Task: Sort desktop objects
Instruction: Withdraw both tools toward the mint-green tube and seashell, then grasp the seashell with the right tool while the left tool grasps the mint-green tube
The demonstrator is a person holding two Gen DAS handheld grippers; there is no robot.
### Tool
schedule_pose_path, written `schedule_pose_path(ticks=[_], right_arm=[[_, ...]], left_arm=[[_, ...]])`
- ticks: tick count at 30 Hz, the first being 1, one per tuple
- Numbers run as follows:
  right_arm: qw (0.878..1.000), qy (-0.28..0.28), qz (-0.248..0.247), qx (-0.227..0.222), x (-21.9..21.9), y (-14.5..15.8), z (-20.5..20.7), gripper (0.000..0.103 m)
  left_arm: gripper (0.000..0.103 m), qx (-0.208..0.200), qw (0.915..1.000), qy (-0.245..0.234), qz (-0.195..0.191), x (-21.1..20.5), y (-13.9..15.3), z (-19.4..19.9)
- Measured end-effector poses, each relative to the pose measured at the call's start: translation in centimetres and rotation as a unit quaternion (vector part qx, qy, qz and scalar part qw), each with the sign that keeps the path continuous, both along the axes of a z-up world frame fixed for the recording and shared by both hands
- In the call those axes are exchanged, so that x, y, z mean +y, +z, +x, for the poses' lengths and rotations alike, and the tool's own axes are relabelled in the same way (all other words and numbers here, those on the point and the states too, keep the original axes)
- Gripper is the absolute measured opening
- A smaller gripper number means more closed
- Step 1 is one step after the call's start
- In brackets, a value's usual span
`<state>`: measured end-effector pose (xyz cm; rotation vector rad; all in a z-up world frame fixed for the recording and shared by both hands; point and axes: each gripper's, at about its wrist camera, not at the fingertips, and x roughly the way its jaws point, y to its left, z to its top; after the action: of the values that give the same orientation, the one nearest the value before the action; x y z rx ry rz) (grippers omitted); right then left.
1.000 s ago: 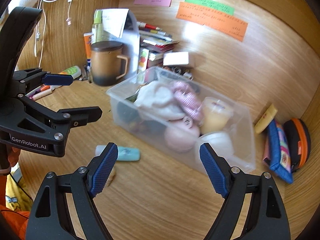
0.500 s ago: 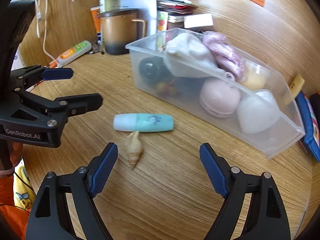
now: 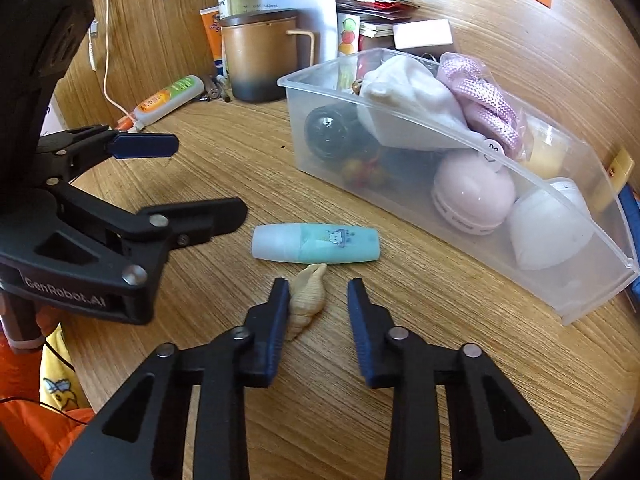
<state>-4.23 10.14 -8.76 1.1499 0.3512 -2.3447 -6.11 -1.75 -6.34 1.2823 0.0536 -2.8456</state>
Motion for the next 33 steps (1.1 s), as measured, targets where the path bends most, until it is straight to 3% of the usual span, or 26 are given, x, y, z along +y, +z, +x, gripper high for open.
schedule_pose_path(ticks=[2, 7, 20, 33], right_arm=[[1.0, 0.003, -0.002, 0.0, 0.0, 0.1, 0.0, 0.016], [1.0, -0.007, -0.003, 0.0, 0.7, 0.2, -0.1, 0.016], [0.996, -0.086, -0.034, 0.016, 7.8, 2.3, -1.7, 0.016], [0.994, -0.078, -0.069, 0.017, 9.3, 2.8, -1.7, 0.016]], left_arm=[[0.1, -0.004, 1.0, -0.006, 0.0, 0.3, -0.2, -0.1], [0.1, -0.014, 0.9997, -0.019, -0.005, 1.4, -0.6, -0.4], [0.1, -0.048, 0.9961, -0.071, -0.023, 5.0, -1.7, -3.2], [0.1, -0.053, 0.9955, -0.078, -0.014, 5.6, -2.3, -4.6]])
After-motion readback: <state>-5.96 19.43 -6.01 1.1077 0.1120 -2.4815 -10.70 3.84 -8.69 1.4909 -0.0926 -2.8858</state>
